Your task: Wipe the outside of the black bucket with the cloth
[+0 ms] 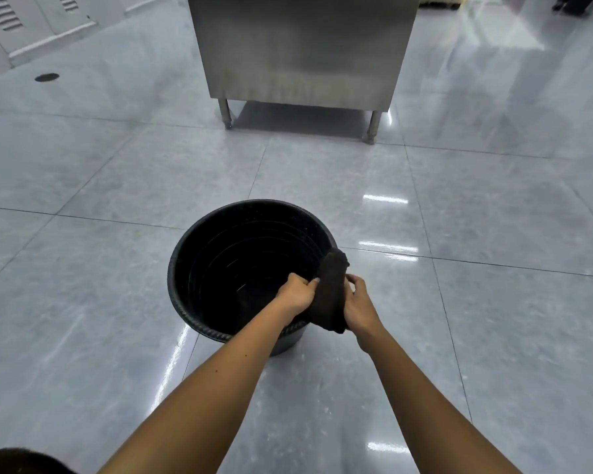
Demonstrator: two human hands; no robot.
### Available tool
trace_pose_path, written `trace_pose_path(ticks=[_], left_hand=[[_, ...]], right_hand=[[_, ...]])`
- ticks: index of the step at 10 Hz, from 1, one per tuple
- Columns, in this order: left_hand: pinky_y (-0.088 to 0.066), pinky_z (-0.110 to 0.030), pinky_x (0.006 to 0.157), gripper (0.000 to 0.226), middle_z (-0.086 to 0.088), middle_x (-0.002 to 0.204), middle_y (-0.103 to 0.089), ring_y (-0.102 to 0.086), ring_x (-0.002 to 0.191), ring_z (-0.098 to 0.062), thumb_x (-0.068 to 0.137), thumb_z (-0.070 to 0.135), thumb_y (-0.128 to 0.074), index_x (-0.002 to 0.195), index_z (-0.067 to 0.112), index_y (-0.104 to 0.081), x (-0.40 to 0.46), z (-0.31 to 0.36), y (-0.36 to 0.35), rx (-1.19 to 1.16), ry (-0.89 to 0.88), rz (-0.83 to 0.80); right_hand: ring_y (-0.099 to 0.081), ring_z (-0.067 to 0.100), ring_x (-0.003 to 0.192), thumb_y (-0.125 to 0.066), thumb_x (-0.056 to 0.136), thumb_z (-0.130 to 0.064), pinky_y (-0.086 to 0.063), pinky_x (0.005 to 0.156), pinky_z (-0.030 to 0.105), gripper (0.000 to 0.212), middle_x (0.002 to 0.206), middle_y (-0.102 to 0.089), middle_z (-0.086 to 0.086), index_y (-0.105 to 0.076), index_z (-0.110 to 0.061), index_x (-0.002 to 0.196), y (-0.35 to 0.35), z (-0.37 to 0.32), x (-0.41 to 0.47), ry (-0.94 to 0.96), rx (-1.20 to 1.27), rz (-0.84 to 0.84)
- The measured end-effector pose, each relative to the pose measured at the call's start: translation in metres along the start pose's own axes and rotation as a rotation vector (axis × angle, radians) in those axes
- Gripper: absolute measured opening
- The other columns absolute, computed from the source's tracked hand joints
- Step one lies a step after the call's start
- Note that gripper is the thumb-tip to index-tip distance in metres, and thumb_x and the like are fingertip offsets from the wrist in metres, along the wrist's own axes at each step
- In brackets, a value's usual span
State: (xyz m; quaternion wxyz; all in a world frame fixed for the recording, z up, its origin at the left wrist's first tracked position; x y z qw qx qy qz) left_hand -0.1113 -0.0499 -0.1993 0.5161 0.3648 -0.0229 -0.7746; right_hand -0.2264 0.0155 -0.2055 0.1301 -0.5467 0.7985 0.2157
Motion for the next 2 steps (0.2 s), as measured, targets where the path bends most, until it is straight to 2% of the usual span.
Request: trace_pose_path(ticks=[1,2], left_hand=[[-0.045,-0.035,0.086,0.035,-0.013,0.109,-0.06,-0.057,0.102,-0.028,0.092,0.034,-0.051,0.114,0.008,-0.046,0.014,0.0,0.0,-0.005,-0.055,-0.006],[-0.048,-0.035,0.087,0.022,-0.002,0.111,-0.063,-0.058,0.103,-0.02,0.091,0.021,-0.052,0.113,0.018,-0.053,0.025,0.018,0.03,0.129,-0.293,0.227]], right_hand=[[-0.064,0.025,0.1,-0.032,0.103,-0.041,-0.055,0.085,0.044,0.032,0.108,-0.064,0.006,-0.044,-0.022,0.126,-0.001,0.01,0.013,-0.121,-0.079,-0.193],[-0.057,0.026,0.075,-0.037,0.099,-0.013,-0.048,0.069,0.038,0.029,0.091,-0.06,0.018,-0.057,0.006,0.108,0.013,0.001,0.043,-0.167,-0.43,-0.197]])
Point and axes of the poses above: each hand's wrist, its own x-axis towards the middle knuckle, its own y-axis out of the back of the hand, z = x × y, the point moved 2 cm from there along x, towards the middle knuckle
